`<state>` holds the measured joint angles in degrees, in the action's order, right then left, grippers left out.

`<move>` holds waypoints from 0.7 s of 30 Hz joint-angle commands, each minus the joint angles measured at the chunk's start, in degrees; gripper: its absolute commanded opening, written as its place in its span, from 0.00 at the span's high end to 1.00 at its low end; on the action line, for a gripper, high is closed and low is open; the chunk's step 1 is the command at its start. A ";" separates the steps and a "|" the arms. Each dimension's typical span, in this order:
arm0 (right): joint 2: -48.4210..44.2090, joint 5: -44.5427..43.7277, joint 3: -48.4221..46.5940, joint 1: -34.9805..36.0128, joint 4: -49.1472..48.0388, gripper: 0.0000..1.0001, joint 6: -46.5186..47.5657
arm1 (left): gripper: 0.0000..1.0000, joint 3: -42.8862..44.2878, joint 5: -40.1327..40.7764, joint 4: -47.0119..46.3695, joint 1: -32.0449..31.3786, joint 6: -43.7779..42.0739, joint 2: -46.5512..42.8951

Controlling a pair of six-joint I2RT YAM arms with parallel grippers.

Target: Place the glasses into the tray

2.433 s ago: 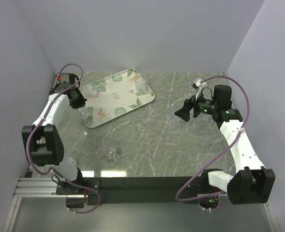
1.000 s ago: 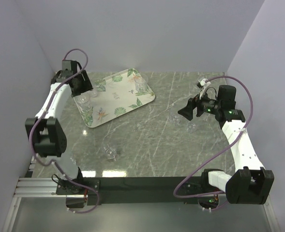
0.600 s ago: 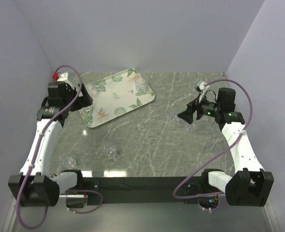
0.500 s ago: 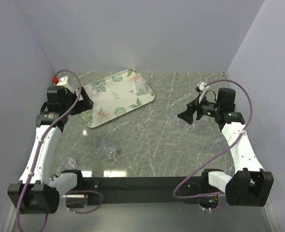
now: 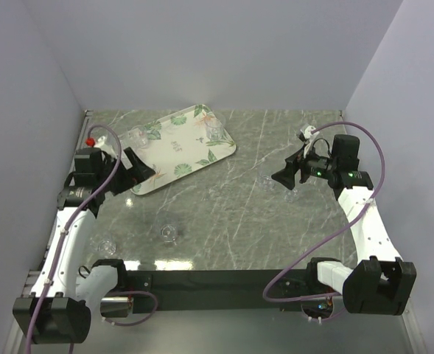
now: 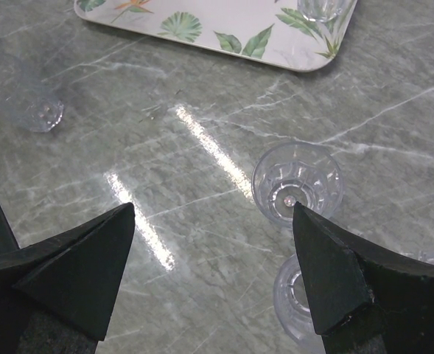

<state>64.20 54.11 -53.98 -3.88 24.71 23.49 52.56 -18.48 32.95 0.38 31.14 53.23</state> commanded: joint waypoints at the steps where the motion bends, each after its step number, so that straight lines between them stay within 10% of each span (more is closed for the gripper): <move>1: 0.22 0.47 -0.08 -0.51 -0.63 0.06 0.95 | 0.01 -2.45 -6.21 1.77 0.06 3.49 -0.14; 21: 0.75 0.38 -0.34 -0.60 -0.01 0.06 1.56 | 0.01 -9.40 -12.02 11.08 -1.70 6.04 -3.66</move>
<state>64.84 54.04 -53.98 -4.05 24.97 23.99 43.83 -29.30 42.30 -0.05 36.71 50.92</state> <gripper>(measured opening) 0.937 0.994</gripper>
